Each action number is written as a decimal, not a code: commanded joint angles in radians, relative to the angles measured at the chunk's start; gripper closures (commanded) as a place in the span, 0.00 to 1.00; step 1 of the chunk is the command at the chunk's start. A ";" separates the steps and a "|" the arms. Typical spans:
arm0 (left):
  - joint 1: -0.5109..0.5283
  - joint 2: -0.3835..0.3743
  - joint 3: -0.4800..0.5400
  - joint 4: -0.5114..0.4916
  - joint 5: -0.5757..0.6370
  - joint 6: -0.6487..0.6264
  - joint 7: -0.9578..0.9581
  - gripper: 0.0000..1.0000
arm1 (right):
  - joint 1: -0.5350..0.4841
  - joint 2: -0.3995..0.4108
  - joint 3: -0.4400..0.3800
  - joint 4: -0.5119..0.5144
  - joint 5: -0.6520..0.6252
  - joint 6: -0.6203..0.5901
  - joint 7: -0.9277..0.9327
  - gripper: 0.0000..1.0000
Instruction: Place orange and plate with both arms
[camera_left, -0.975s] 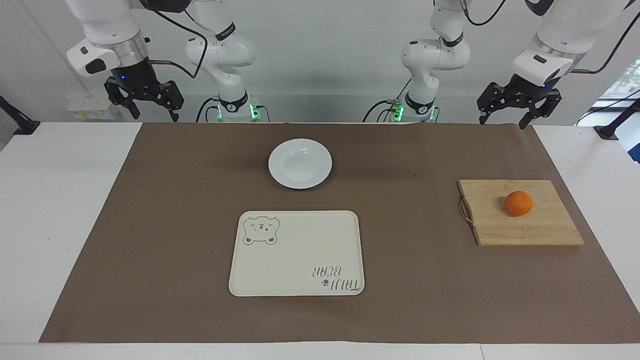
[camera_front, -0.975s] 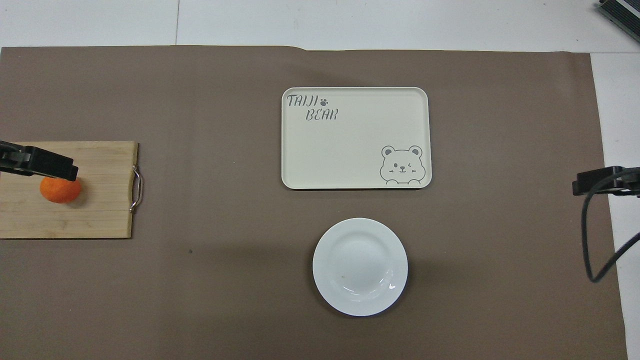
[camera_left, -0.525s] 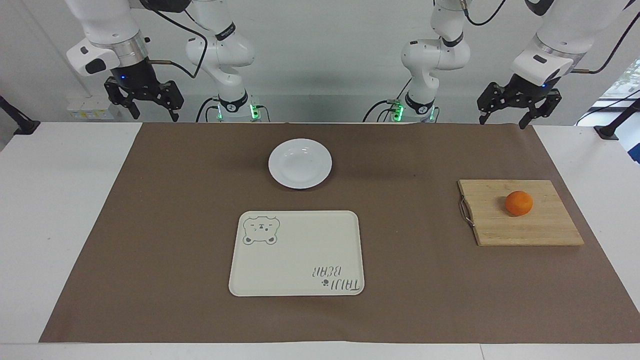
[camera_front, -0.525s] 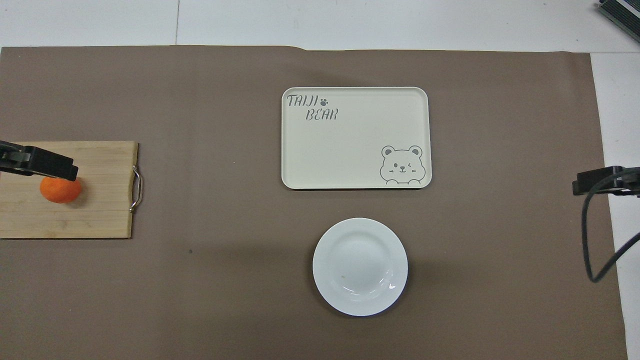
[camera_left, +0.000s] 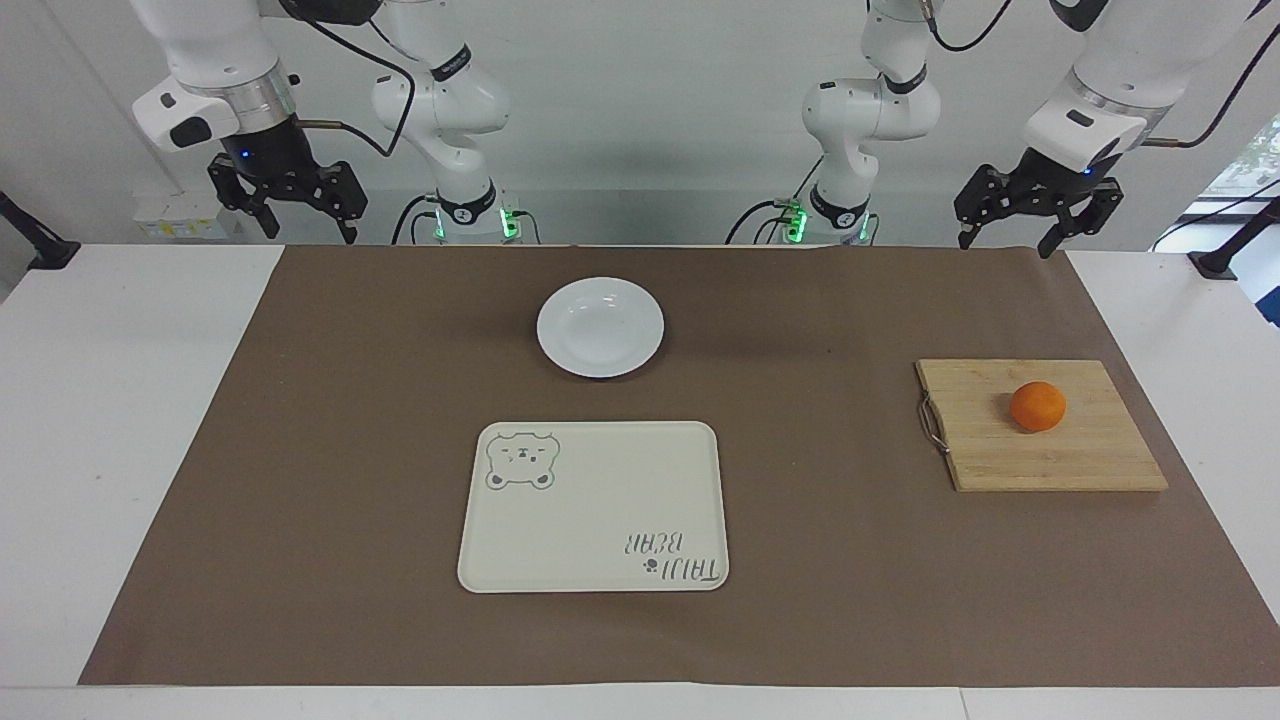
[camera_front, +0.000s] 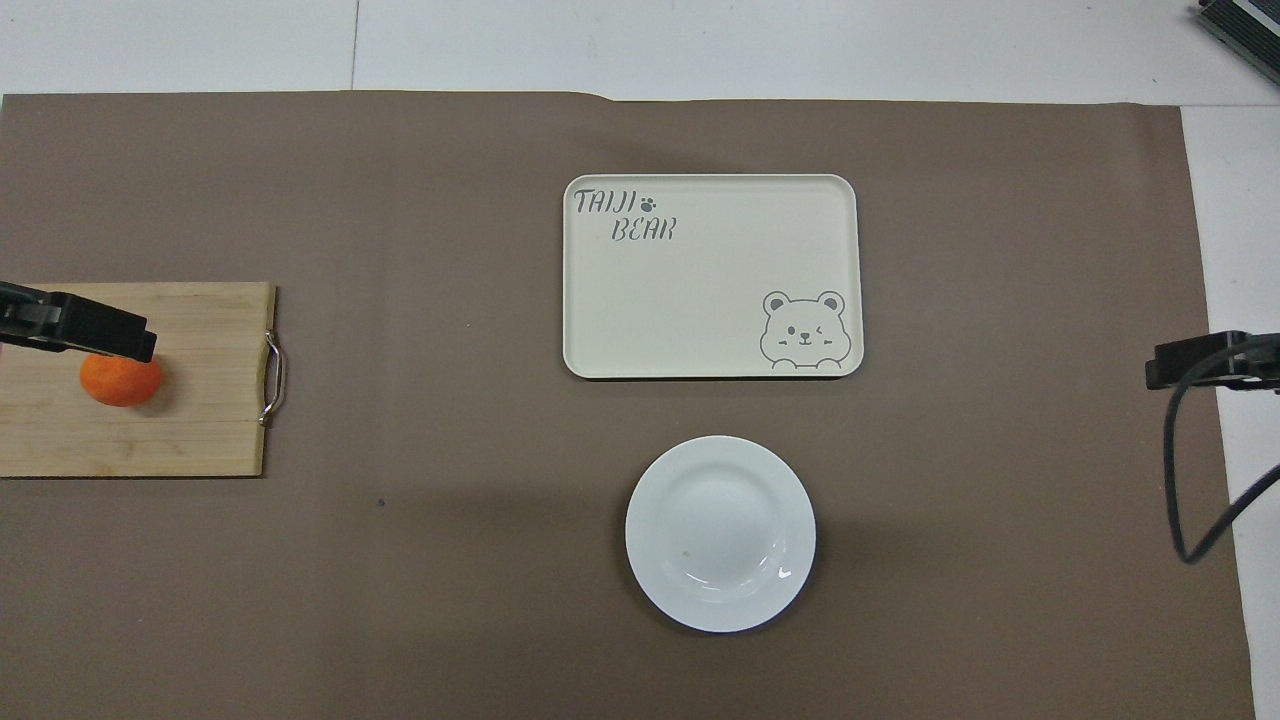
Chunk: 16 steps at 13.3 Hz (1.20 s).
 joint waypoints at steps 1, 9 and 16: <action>0.014 -0.024 -0.008 -0.028 0.010 0.010 0.014 0.00 | -0.001 -0.008 0.004 -0.003 -0.005 0.008 0.025 0.00; 0.012 -0.023 -0.006 -0.028 0.010 0.023 0.016 0.00 | 0.002 -0.008 0.007 0.000 -0.007 -0.002 0.020 0.00; 0.015 -0.023 -0.006 -0.027 0.010 0.026 0.016 0.00 | -0.005 -0.007 0.074 0.004 0.105 0.007 0.016 0.00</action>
